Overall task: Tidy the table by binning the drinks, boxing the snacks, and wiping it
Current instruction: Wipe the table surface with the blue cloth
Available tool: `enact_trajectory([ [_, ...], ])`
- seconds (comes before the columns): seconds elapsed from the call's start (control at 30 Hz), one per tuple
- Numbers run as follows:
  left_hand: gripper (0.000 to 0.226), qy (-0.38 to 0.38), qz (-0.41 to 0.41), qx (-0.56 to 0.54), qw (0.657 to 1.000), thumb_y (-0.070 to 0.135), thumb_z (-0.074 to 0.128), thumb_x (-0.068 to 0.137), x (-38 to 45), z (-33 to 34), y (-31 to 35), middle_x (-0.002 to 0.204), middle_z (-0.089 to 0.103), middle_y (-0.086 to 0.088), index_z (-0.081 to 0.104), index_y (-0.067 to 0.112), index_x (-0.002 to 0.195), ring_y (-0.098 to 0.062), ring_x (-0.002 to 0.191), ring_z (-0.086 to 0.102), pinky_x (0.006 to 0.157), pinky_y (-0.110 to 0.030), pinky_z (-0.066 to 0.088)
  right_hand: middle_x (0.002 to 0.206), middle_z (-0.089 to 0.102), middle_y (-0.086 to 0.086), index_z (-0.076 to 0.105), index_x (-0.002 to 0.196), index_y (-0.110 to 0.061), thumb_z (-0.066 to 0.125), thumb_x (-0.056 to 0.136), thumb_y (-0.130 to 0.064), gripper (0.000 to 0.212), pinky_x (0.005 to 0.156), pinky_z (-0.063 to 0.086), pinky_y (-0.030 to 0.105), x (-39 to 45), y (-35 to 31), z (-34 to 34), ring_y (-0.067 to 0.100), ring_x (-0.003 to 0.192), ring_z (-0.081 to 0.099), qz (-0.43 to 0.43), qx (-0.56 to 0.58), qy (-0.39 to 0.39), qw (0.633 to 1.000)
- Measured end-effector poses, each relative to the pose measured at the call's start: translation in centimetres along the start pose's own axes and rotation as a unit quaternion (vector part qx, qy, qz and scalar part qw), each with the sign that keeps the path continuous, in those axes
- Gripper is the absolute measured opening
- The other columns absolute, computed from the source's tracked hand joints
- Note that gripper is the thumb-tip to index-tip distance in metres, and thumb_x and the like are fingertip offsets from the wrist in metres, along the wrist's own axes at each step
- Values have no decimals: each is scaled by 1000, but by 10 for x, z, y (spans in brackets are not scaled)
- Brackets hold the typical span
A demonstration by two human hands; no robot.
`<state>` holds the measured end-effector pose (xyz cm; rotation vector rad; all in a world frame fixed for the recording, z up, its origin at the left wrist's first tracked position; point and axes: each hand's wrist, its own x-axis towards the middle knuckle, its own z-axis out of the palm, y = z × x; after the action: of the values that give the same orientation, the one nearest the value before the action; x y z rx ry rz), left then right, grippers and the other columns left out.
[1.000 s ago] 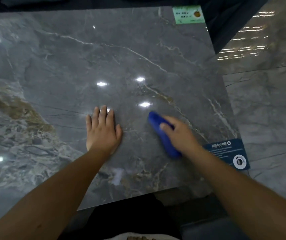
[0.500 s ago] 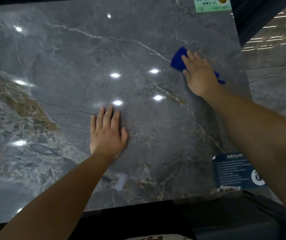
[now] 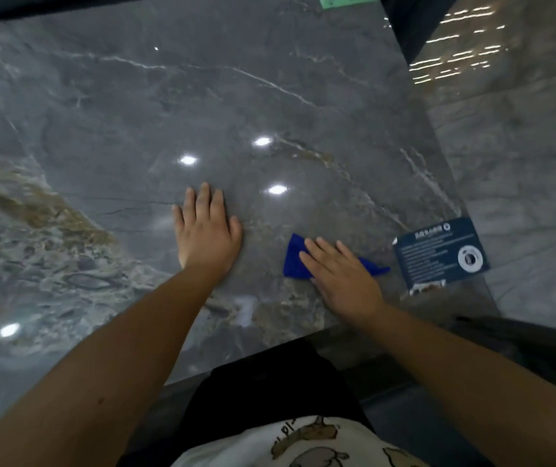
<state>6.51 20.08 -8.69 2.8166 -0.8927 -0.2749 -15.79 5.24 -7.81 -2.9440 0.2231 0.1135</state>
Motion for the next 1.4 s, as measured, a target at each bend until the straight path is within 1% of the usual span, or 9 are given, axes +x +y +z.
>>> enact_trajectory([
  [0.13, 58, -41, 28, -36, 998, 42, 34, 95, 10, -8, -8, 157, 27, -9, 36, 14, 146, -30, 146, 14, 118, -49, 6, 140, 50, 13, 52, 131, -9, 67, 80, -4, 53, 106, 35, 52, -7, -26, 5, 30, 128, 48, 46, 42, 22, 998],
  [0.23, 53, -53, 102, -46, 992, 36, 38, 97, -14, -27, -43, 154, 33, -15, 40, 9, 143, -33, 144, 22, 117, -48, 15, 133, 55, 17, 55, 127, -3, 57, 87, 1, 40, 106, 38, 48, -13, -69, 0, 32, 123, 53, 163, 141, 119, 969],
  [0.4, 49, -62, 124, -62, 988, 32, 44, 94, -42, -46, -90, 146, 42, -20, 47, 5, 136, -38, 134, 37, 111, -48, 28, 130, 57, 14, 50, 132, -9, 45, 98, -15, 35, 93, 37, 20, -8, -71, -26, 22, 115, 54, 381, 395, 171, 818],
  [0.53, 43, -39, 132, -52, 989, 27, 45, 91, -81, -60, -136, 132, 51, -23, 55, 0, 122, -40, 118, 49, 101, -48, 37, 125, 59, 9, 50, 132, -17, 43, 97, -22, 36, 89, 43, 28, -18, -67, -37, 17, 105, 55, 444, 455, 205, 744],
  [0.8, 53, -39, -41, -28, 998, 32, 43, 93, -138, -64, -239, 147, 39, -20, 47, 3, 137, -39, 132, 38, 109, -51, 30, 127, 57, 22, 49, 132, -8, 39, 98, -22, 38, 92, 36, 33, -28, 0, -42, 36, 114, 52, 415, 221, 178, 864],
  [0.97, 58, -3, -108, 2, 994, 40, 38, 89, -178, -59, -279, 148, 38, -20, 44, 8, 137, -40, 133, 35, 111, -52, 25, 137, 50, 20, 41, 139, -9, 36, 98, -29, 46, 106, 32, 37, -20, 17, -31, 35, 124, 46, 408, 146, 177, 884],
  [1.1, 58, 10, -118, 15, 993, 44, 35, 91, -195, -51, -294, 151, 34, -18, 39, 13, 139, -39, 137, 30, 112, -52, 20, 151, 27, 25, 28, 144, 0, 35, 100, -22, 49, 115, 20, 43, -9, 7, -9, 38, 138, 27, 331, 93, 86, 935],
  [1.2, 56, 22, -133, 22, 991, 44, 34, 91, -199, -48, -305, 150, 35, -20, 41, 15, 139, -40, 134, 33, 110, -53, 23, 153, 16, 28, 20, 145, 3, 30, 99, -26, 55, 116, 14, 48, -5, 0, -3, 42, 141, 17, 328, 56, 48, 942],
  [1.4, 55, 6, -143, 33, 989, 47, 32, 92, -205, -47, -338, 153, 28, -16, 35, 25, 141, -36, 141, 21, 113, -56, 15, 155, 16, 25, 19, 146, 2, 35, 98, -22, 56, 115, 17, 52, 15, -101, 9, 39, 142, 17, 312, 36, 8, 949],
])
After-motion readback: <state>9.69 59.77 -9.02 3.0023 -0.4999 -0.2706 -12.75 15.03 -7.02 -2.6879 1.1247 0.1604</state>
